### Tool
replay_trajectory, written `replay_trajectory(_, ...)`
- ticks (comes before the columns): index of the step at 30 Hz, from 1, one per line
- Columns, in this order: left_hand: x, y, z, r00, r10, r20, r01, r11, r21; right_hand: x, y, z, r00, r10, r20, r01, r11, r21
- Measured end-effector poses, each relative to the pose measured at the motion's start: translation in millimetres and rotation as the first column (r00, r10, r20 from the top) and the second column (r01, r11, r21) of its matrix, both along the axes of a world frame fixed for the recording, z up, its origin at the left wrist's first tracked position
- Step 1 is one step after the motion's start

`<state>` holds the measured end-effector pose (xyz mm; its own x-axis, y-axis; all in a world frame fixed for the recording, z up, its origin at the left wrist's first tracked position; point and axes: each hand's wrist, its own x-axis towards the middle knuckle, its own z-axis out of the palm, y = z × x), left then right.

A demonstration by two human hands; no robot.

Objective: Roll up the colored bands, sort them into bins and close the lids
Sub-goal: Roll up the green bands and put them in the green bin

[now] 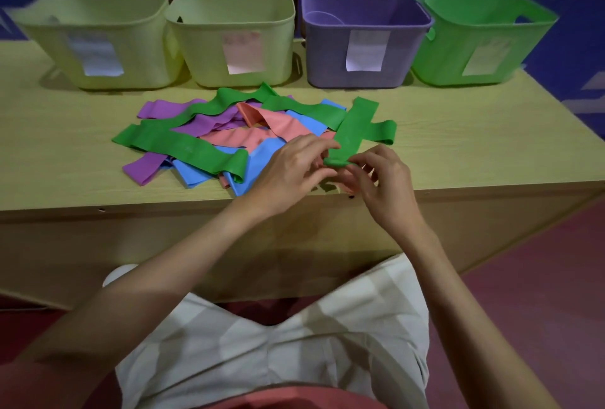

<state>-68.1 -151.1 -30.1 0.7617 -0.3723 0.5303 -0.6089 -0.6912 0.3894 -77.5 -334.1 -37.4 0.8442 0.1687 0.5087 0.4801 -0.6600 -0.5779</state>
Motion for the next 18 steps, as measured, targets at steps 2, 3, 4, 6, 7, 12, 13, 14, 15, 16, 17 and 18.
replay_trajectory(2, 2.6, -2.3, 3.2, 1.0, -0.013, 0.018, 0.013, 1.0, -0.006, 1.9, -2.3, 2.8, 1.0, -0.004, 0.015, 0.005, 0.999, -0.033)
replay_trajectory(3, 5.3, -3.3, 6.3, 0.999, -0.009, 0.04, 0.01, 1.0, -0.024, 3.3, -3.0, 6.0, 1.0, -0.006, 0.026, 0.007, 0.999, -0.039)
replay_trajectory(4, 7.5, -3.9, 10.2, 0.998, 0.004, 0.056, -0.001, 0.999, -0.049, 3.7, -2.3, 9.5, 0.999, -0.007, 0.037, 0.008, 1.0, -0.03)
replay_trajectory(6, 9.2, -2.2, 22.6, 0.998, 0.024, 0.064, -0.017, 0.995, -0.101, 0.6, 2.8, 22.8, 0.998, -0.006, 0.063, 0.005, 1.0, 0.022)
replay_trajectory(7, 11.2, -2.7, 25.7, 0.998, 0.029, 0.054, -0.022, 0.993, -0.12, 0.8, 4.3, 27.1, 0.998, -0.007, 0.067, 0.003, 0.998, 0.062)
replay_trajectory(12, 15.4, -1.0, 46.6, 0.999, -0.002, 0.041, 0.011, 0.977, -0.213, 5.3, 6.6, 49.6, 0.996, 0.003, 0.087, -0.018, 0.985, 0.174)
replay_trajectory(13, 16.9, 0.0, 53.5, 0.999, -0.016, 0.052, 0.028, 0.971, -0.238, 7.9, 7.6, 57.2, 0.997, 0.007, 0.071, -0.022, 0.976, 0.219)
replay_trajectory(14, 19.0, 1.0, 60.5, 0.998, -0.025, 0.066, 0.042, 0.963, -0.265, 11.3, 9.3, 64.8, 0.999, 0.017, 0.049, -0.03, 0.964, 0.265)
replay_trajectory(15, 21.3, 2.5, 67.0, 0.996, -0.027, 0.084, 0.05, 0.955, -0.293, 15.2, 11.1, 71.6, 0.999, 0.029, 0.032, -0.037, 0.953, 0.301)
replay_trajectory(16, 23.7, 4.3, 72.6, 0.994, -0.019, 0.104, 0.051, 0.948, -0.314, 19.3, 13.6, 77.6, 0.999, 0.039, 0.024, -0.045, 0.944, 0.326)
replay_trajectory(17, 26.0, 5.9, 77.5, 0.992, -0.009, 0.125, 0.05, 0.943, -0.328, 23.6, 16.1, 82.5, 0.999, 0.05, 0.021, -0.054, 0.939, 0.341)
replay_trajectory(18, 28.4, 7.4, 82.0, 0.99, -0.002, 0.141, 0.05, 0.94, -0.337, 28.0, 18.8, 87.0, 0.998, 0.063, 0.02, -0.066, 0.936, 0.346)
